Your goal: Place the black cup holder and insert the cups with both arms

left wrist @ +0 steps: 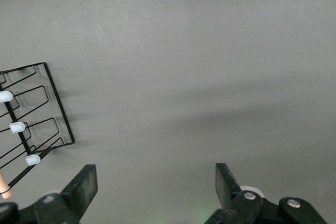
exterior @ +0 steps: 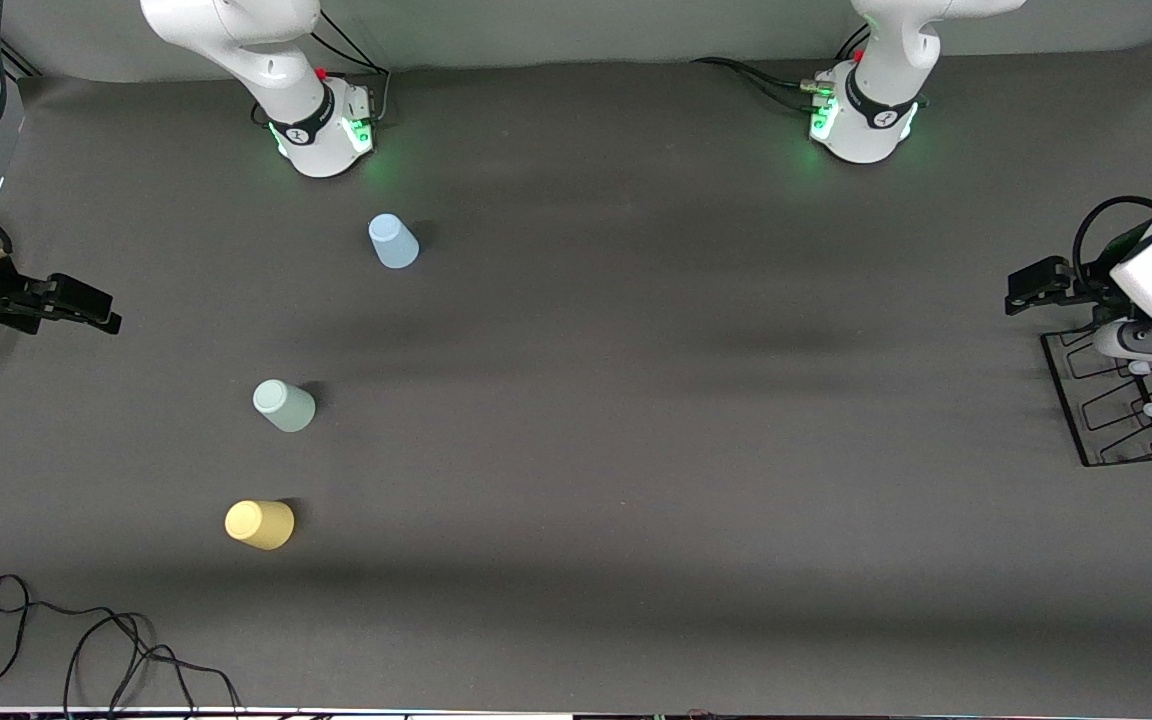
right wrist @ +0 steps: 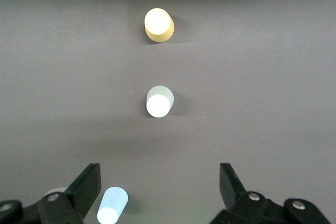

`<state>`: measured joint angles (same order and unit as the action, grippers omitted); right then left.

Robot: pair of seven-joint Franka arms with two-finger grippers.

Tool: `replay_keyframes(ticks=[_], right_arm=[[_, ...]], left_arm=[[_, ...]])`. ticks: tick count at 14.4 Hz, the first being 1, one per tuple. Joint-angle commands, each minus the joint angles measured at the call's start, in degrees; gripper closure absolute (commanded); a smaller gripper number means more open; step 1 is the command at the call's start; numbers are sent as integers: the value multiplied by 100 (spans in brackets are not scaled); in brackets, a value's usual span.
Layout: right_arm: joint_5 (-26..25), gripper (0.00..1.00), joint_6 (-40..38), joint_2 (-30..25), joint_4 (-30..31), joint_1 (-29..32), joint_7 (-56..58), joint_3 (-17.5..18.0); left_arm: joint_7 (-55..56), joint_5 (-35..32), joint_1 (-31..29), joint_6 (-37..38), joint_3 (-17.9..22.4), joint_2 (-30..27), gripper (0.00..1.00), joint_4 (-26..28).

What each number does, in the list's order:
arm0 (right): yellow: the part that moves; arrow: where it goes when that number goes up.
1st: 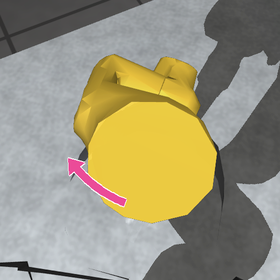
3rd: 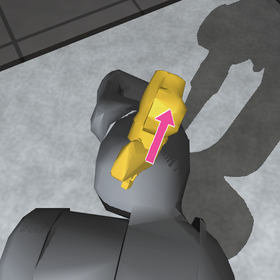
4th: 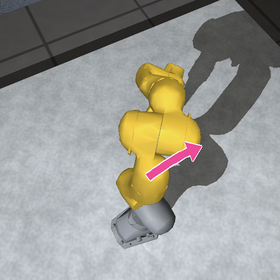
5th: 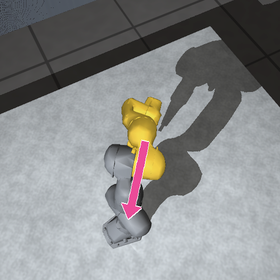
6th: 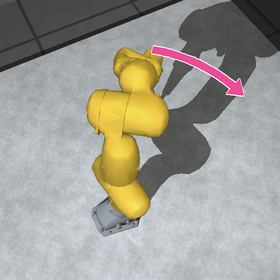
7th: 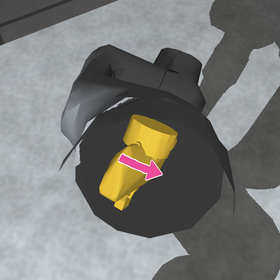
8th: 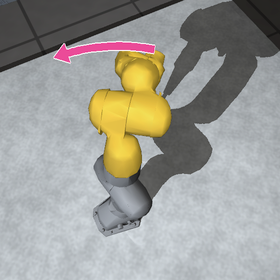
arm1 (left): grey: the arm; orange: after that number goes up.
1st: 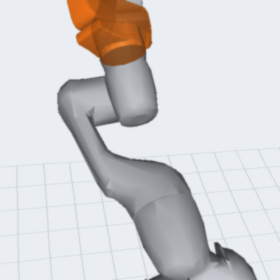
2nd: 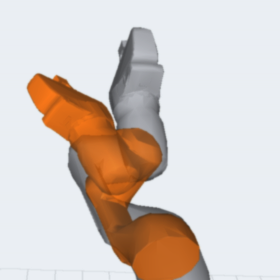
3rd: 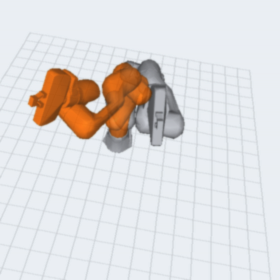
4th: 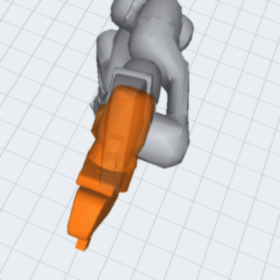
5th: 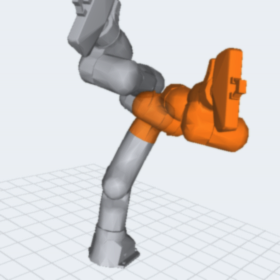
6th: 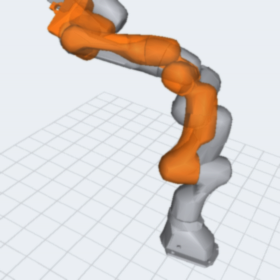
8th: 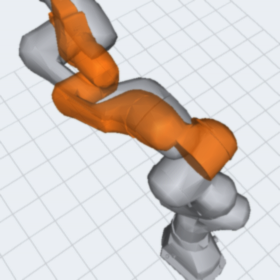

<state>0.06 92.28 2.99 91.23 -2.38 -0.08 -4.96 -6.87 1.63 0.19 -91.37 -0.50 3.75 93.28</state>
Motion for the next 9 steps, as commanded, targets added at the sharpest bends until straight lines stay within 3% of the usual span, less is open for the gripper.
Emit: replay_keyframes(ticks=[1, 9], right_arm=[[108, 0, 36, -52, 0, -8, -53, -23], [108, 0, 36, -44, -35, -17, -53, -58]], left_arm=[[-78, 92, -11, -48, -3, -190, 0, 200], [-87, 31, 7, -30, -3, -190, 0, 200]])
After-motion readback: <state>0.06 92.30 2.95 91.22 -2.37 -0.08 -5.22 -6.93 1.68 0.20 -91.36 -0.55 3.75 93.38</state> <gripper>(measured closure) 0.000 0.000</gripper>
